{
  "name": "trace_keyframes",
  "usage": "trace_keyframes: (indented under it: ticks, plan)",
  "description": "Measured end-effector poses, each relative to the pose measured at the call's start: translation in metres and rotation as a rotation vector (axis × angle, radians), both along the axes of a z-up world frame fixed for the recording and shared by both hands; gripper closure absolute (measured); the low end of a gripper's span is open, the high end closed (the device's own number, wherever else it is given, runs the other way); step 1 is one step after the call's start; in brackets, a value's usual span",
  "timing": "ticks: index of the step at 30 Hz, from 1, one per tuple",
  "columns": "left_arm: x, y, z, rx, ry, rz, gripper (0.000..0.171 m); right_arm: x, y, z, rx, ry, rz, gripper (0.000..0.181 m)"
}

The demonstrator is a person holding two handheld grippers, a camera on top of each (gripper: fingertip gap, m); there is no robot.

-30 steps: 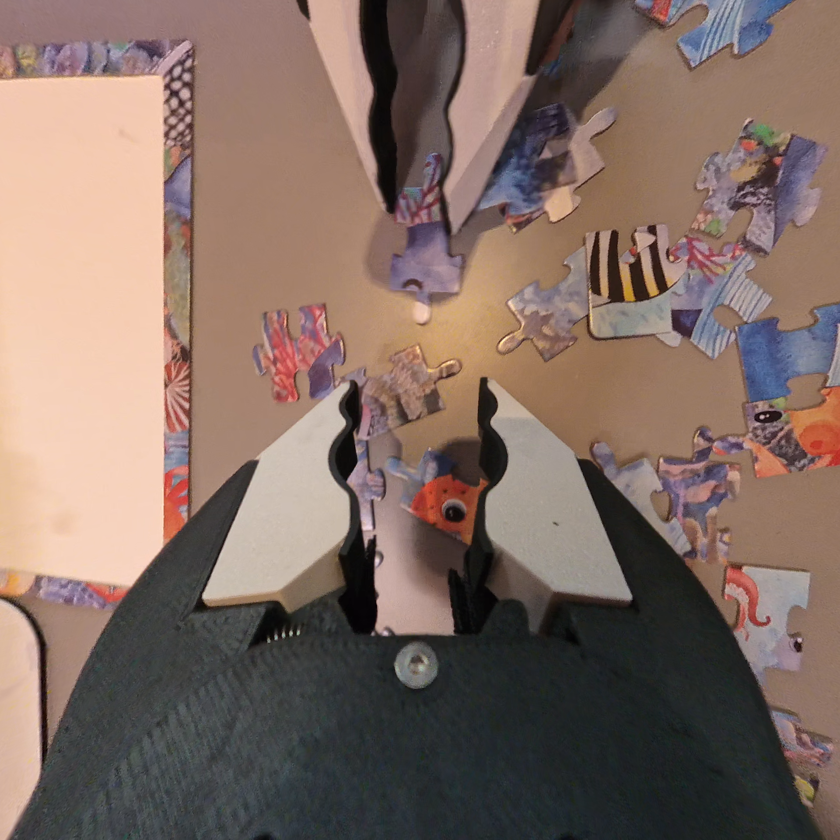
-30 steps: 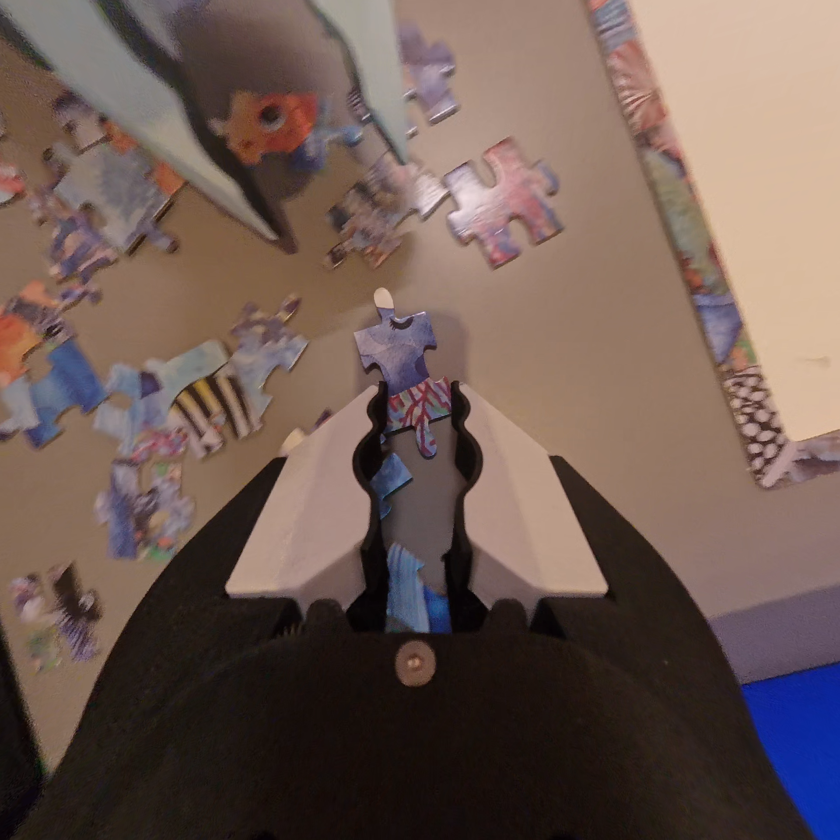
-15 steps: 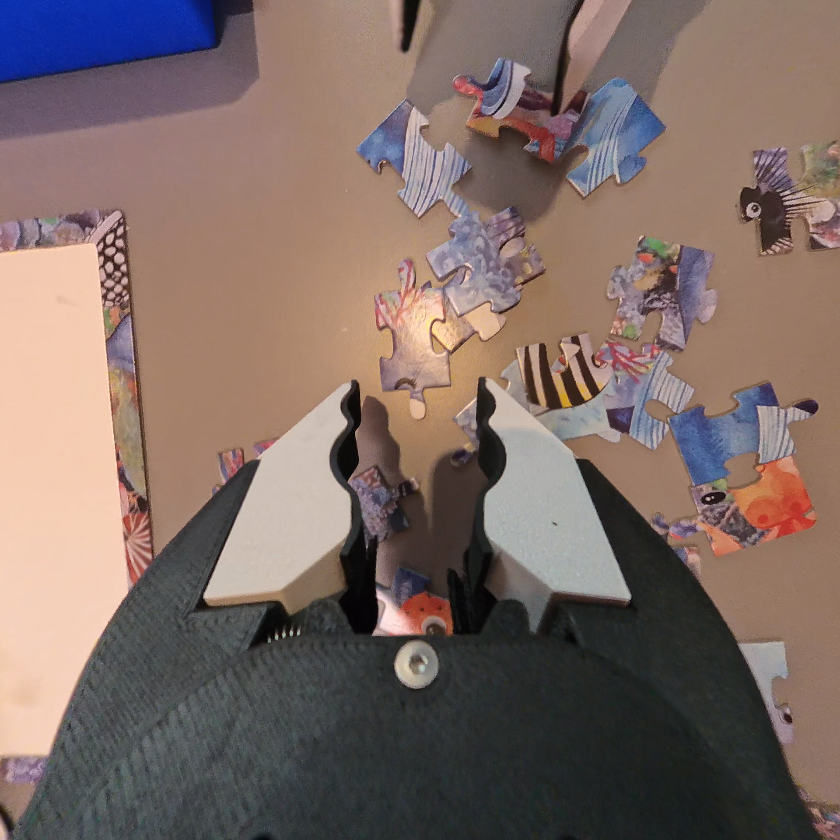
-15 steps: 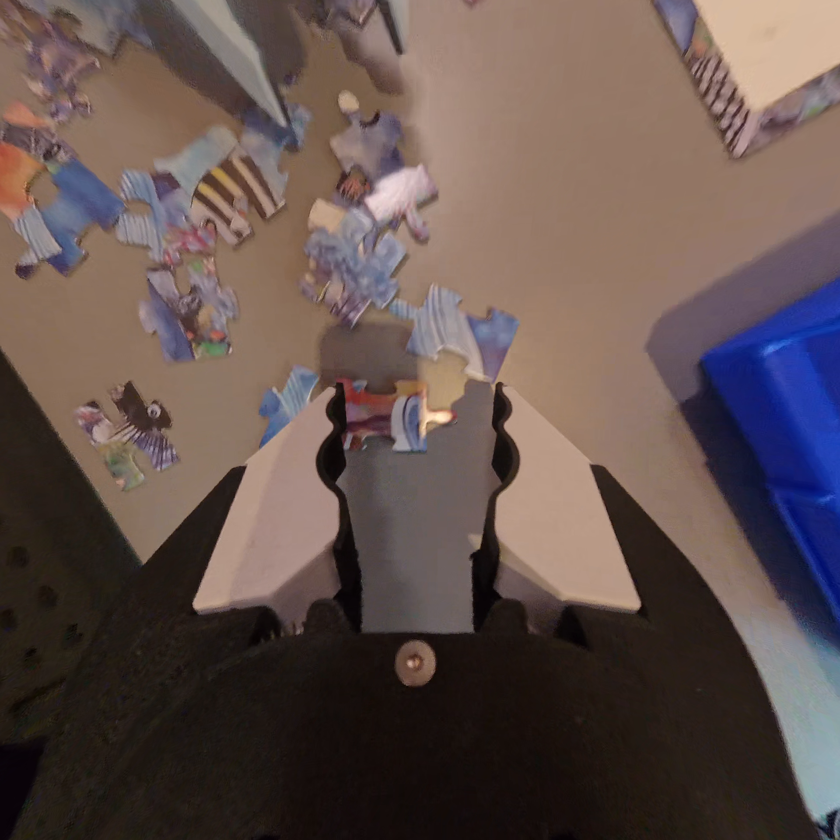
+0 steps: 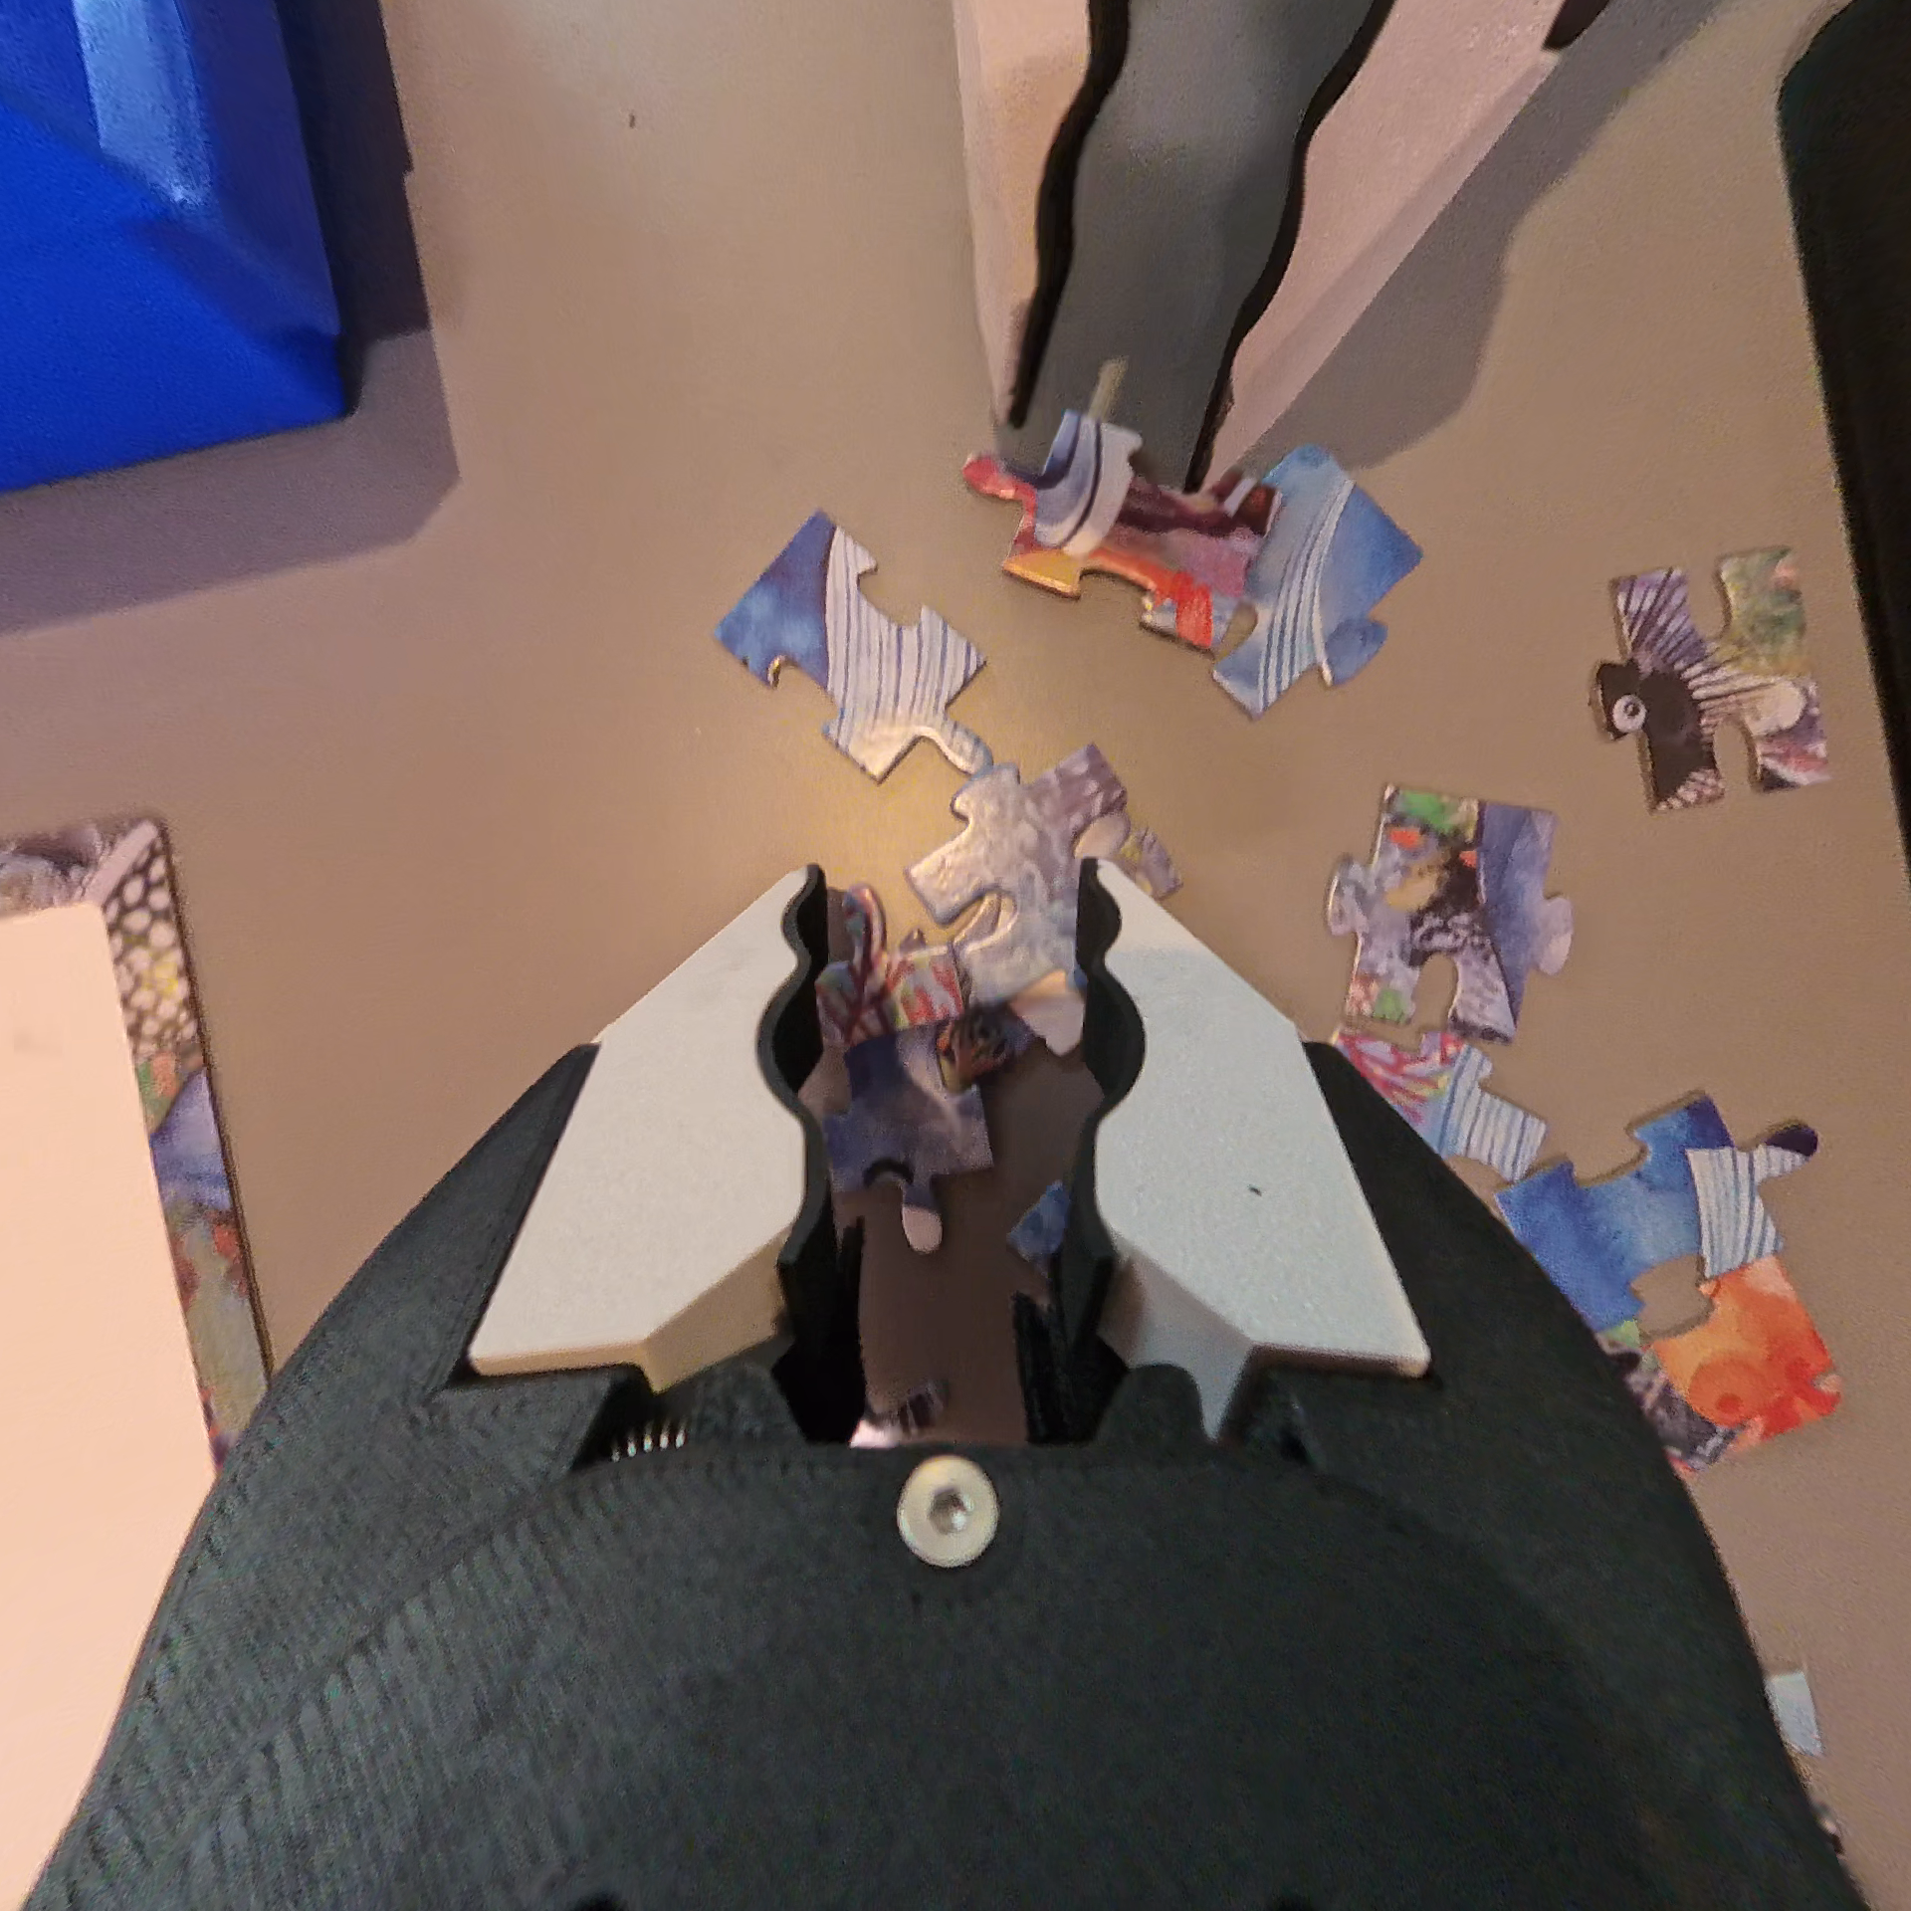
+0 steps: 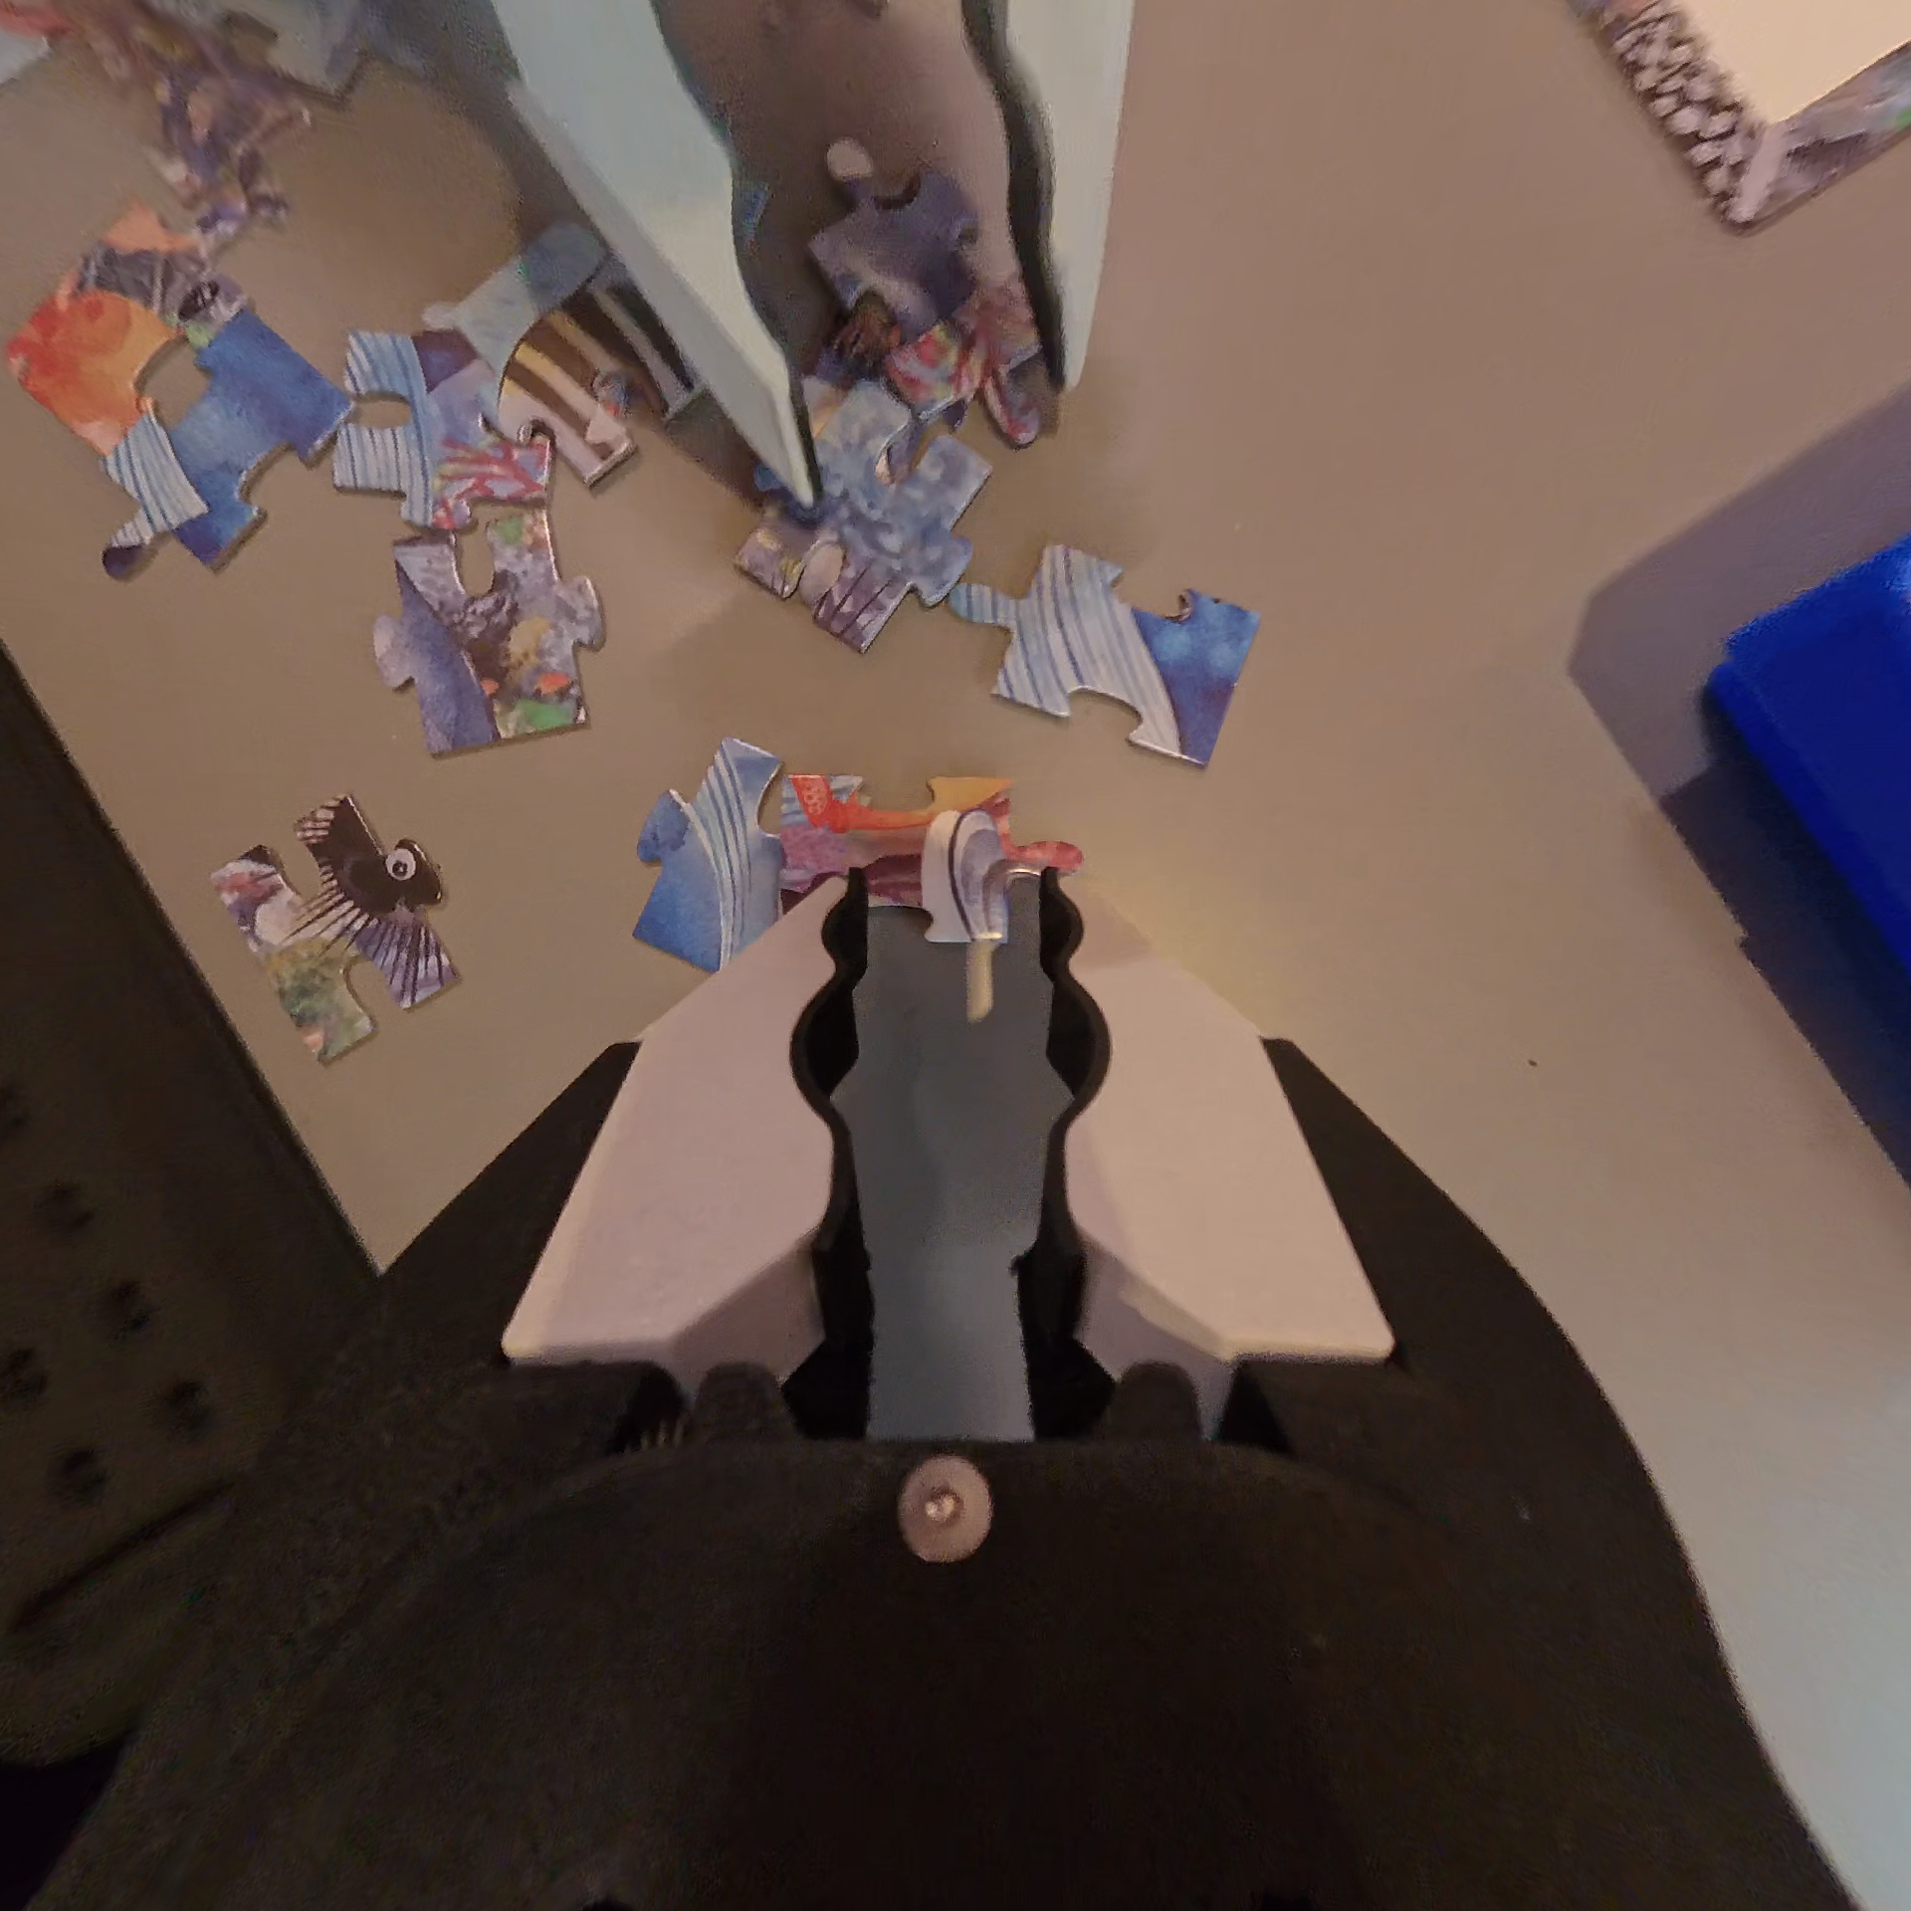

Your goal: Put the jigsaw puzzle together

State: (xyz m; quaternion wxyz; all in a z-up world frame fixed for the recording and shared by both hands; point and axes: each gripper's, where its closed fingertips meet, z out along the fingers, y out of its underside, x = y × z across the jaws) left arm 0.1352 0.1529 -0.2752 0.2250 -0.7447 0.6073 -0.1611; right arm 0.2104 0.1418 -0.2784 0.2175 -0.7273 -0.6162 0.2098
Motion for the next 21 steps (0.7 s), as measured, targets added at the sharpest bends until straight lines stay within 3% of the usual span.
trace_keyframes:
  ticks: [4,14,21]
  plan:
    - [0.015,0.004,-0.001,-0.021,-0.012,-0.016,0.126,0.006,-0.005,0.008,-0.005,0.036,-0.005,0.147]
    - [0.034,0.014,-0.010,-0.130,-0.037,-0.019,0.126,0.005,-0.011,-0.006,-0.042,0.010,0.000,0.142]
    - [0.049,0.014,-0.008,-0.155,-0.071,-0.136,0.119,-0.005,-0.009,-0.003,-0.023,0.060,0.018,0.133]
